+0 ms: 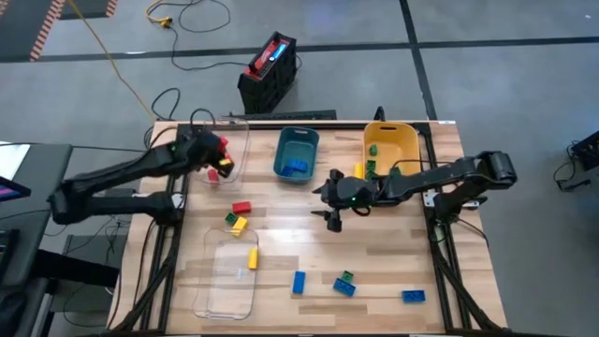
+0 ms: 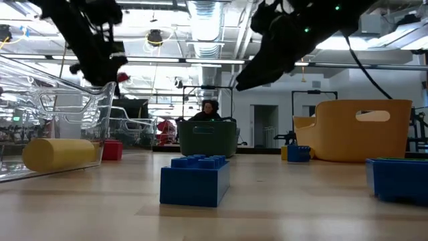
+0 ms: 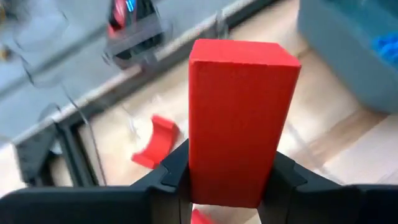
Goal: Sort blocks
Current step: Put the red block into the top transparent bin, then put the green game piece into the yellow bin
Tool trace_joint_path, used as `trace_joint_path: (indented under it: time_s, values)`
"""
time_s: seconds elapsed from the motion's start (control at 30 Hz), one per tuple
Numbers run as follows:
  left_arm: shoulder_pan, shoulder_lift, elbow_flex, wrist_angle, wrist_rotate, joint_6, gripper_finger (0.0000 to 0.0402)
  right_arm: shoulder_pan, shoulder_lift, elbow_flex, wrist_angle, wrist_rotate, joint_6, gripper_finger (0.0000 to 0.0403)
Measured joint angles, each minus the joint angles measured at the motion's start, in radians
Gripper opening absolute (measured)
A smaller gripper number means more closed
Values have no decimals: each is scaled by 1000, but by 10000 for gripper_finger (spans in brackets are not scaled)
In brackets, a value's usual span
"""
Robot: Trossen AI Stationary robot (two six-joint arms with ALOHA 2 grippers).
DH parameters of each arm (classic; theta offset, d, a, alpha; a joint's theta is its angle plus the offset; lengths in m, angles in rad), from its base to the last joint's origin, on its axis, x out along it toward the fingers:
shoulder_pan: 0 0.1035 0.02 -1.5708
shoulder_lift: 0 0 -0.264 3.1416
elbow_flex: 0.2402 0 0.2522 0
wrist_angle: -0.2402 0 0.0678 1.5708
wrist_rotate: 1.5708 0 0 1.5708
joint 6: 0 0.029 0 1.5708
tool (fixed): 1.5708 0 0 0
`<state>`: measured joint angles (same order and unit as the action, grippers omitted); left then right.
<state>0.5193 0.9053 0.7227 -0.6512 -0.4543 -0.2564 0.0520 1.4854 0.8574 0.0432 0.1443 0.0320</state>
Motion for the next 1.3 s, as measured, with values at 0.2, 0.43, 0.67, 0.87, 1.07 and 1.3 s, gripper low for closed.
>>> trace_joint_path:
  time_s: [0.2, 0.43, 0.67, 0.87, 1.07, 1.3]
  values:
    - [191, 190, 0, 15, 171, 80, 113, 1, -3, 0, 26, -3, -36, 309]
    - [232, 308, 0, 19, 188, 114, 202, 0, -49, 0, 17, -5, -57, 309]
    - [215, 235, 11, 25, 189, 149, 288, -9, -55, 0, 2, -10, -57, 309]
    - [68, 124, 81, 17, 269, 245, 288, -9, -54, 0, -9, -10, -34, 309]
    - [-222, 155, 157, 14, 194, 268, 279, -27, -54, 0, -4, -10, -48, 309]
    - [-411, 329, 268, -107, 188, 258, 264, -38, -52, 0, -11, -10, -51, 309]
